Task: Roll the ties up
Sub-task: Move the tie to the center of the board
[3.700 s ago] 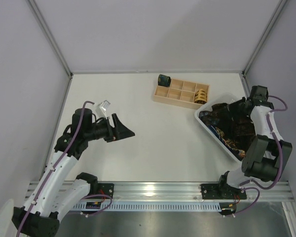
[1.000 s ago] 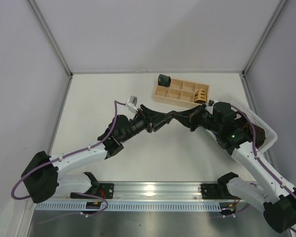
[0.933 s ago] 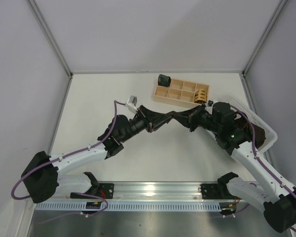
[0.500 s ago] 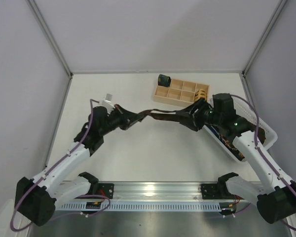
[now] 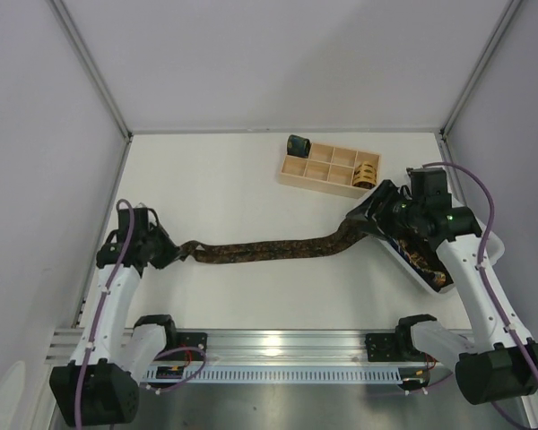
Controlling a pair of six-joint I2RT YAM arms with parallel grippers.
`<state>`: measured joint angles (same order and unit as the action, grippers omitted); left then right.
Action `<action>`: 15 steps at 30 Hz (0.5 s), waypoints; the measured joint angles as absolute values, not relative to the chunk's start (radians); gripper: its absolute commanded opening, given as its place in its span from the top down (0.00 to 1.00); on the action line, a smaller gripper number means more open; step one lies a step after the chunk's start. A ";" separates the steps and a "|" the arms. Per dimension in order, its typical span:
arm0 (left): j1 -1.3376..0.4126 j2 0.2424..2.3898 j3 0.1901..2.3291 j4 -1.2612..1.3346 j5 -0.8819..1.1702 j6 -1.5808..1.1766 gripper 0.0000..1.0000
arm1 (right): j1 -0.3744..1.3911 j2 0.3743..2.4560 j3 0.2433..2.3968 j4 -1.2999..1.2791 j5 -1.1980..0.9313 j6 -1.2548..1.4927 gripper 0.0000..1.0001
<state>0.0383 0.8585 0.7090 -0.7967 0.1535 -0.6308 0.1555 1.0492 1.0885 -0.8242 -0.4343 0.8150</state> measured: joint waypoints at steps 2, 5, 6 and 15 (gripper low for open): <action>0.090 0.893 0.725 -0.820 0.133 -0.601 1.00 | 0.167 1.050 1.074 -0.826 -0.433 0.791 0.42; 0.232 0.955 0.755 -0.837 0.118 -0.557 1.00 | 0.192 1.067 1.059 -0.842 -0.420 0.762 0.42; 0.273 0.969 0.762 -0.836 0.119 -0.544 0.99 | 0.202 1.080 1.056 -0.847 -0.415 0.750 0.42; 0.438 1.229 0.820 -0.772 0.231 -0.435 0.97 | 0.300 1.225 1.059 -0.825 -0.317 0.685 0.48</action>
<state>0.4381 1.2289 0.8196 -0.7715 0.2306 -0.4355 0.2996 1.2251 1.0592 -0.8249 -0.3172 0.6849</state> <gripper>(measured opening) 0.034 0.549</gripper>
